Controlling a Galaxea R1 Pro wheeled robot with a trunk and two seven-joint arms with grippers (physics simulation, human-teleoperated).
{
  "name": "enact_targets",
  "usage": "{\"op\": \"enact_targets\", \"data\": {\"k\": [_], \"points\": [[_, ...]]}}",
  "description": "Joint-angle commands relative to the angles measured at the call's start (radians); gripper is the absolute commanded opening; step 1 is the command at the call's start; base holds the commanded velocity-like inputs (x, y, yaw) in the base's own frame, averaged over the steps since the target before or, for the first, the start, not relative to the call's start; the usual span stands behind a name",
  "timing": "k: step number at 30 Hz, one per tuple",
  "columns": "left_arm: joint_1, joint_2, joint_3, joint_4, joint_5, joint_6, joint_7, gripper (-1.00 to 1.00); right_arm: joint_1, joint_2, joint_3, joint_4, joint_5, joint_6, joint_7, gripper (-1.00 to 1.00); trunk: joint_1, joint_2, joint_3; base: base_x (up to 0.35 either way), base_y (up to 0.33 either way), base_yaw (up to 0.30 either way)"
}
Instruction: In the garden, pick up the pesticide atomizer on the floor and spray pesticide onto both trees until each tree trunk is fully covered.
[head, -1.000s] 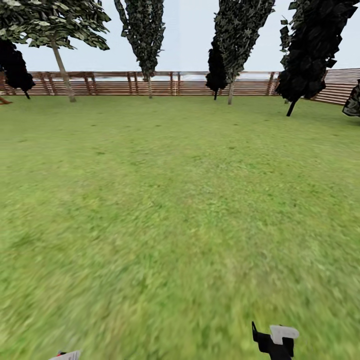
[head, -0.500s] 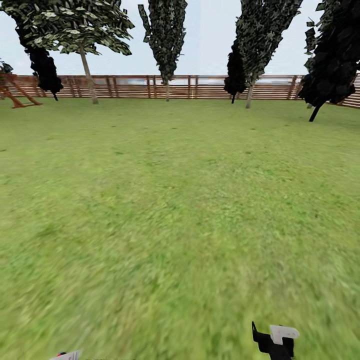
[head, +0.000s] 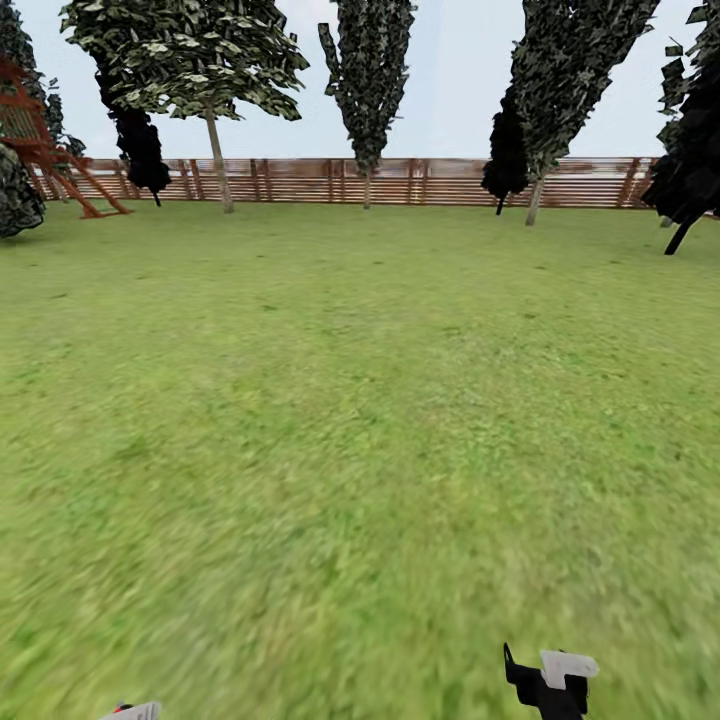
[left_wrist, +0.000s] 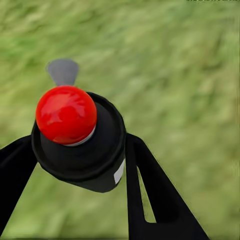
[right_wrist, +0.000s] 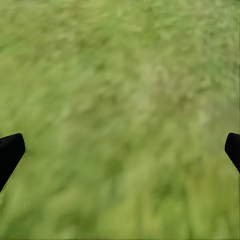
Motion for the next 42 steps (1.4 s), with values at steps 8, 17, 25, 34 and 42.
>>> {"op": "enact_targets", "data": {"k": [8,17,25,34,42], "points": [[0.000,0.000,0.000,0.000,0.000,0.000,0.000,-1.00,0.000,0.000,0.000,0.000,0.000,0.000,0.001,1.00,0.000,0.000,0.010,0.000,0.000,0.161],[0.000,-0.001,0.000,0.000,0.000,0.001,0.000,-1.00,0.000,-0.001,-0.001,0.000,0.000,0.001,0.001,1.00,0.000,0.000,0.019,0.000,0.000,0.126],[0.000,0.000,0.000,0.000,0.000,0.001,0.000,-1.00,0.000,0.000,0.000,0.000,0.000,0.000,0.001,1.00,0.000,0.000,0.020,0.000,0.000,0.212],[0.000,-0.001,-0.001,0.000,0.000,0.001,0.000,-1.00,0.000,0.000,0.000,0.000,0.000,0.000,0.001,1.00,0.000,0.000,0.020,0.006,0.000,0.279],[0.000,-0.001,-0.001,0.000,0.000,0.000,0.000,-1.00,0.000,0.000,0.000,0.000,0.000,0.000,0.001,1.00,0.000,0.000,0.020,0.291,0.021,0.279]]}}
